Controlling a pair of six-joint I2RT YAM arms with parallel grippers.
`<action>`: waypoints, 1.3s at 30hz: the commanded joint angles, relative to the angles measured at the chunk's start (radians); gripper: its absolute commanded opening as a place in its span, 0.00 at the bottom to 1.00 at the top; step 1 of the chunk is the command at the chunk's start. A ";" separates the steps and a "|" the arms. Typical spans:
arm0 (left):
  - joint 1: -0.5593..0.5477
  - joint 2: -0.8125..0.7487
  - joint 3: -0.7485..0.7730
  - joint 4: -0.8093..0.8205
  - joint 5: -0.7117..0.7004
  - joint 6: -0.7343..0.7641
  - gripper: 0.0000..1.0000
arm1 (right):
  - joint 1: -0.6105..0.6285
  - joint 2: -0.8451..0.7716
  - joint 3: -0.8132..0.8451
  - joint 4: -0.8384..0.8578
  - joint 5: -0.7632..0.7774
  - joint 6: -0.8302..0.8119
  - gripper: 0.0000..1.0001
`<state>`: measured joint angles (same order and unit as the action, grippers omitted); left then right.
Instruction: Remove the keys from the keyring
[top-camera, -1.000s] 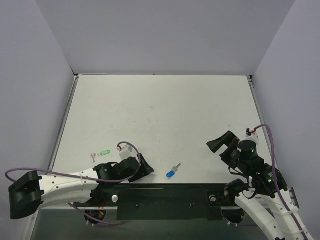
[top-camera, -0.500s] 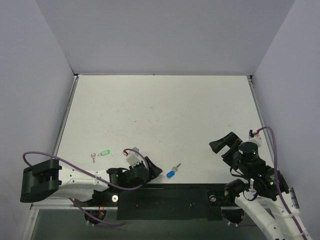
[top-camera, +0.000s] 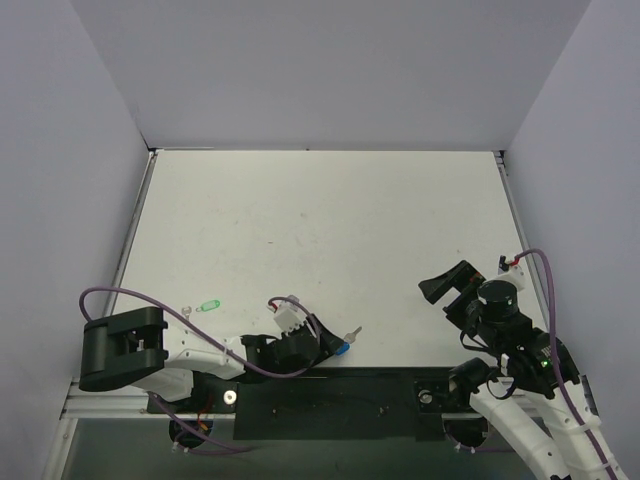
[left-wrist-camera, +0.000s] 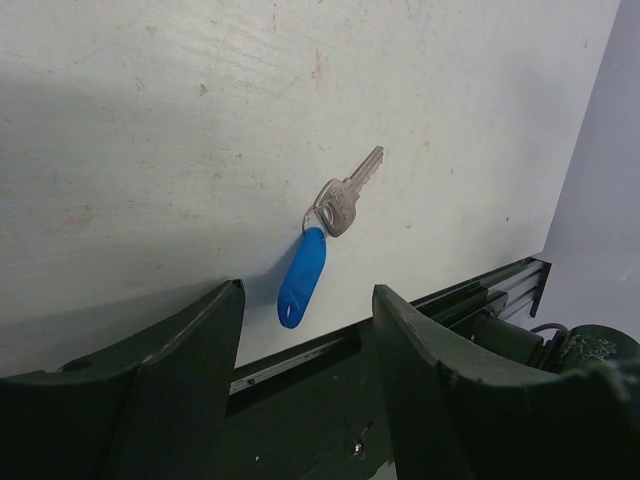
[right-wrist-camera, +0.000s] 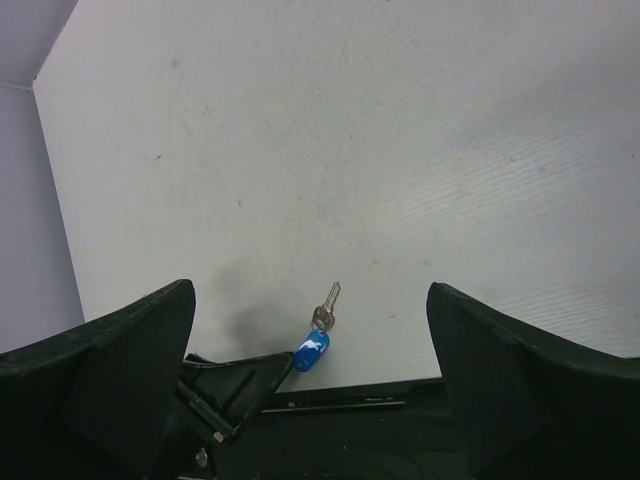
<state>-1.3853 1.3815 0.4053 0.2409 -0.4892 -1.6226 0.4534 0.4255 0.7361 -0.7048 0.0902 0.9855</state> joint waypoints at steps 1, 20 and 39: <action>-0.009 0.019 0.006 0.008 0.012 -0.016 0.64 | 0.005 0.012 0.034 -0.005 0.025 -0.010 0.95; -0.008 0.100 0.032 0.072 0.023 0.021 0.47 | 0.005 0.025 0.016 -0.001 0.023 -0.002 0.94; 0.061 -0.154 0.150 -0.199 0.092 0.340 0.00 | 0.007 0.110 0.068 0.063 -0.200 -0.076 0.92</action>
<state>-1.3533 1.3457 0.4477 0.1970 -0.4339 -1.4677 0.4534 0.4931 0.7502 -0.6991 0.0196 0.9482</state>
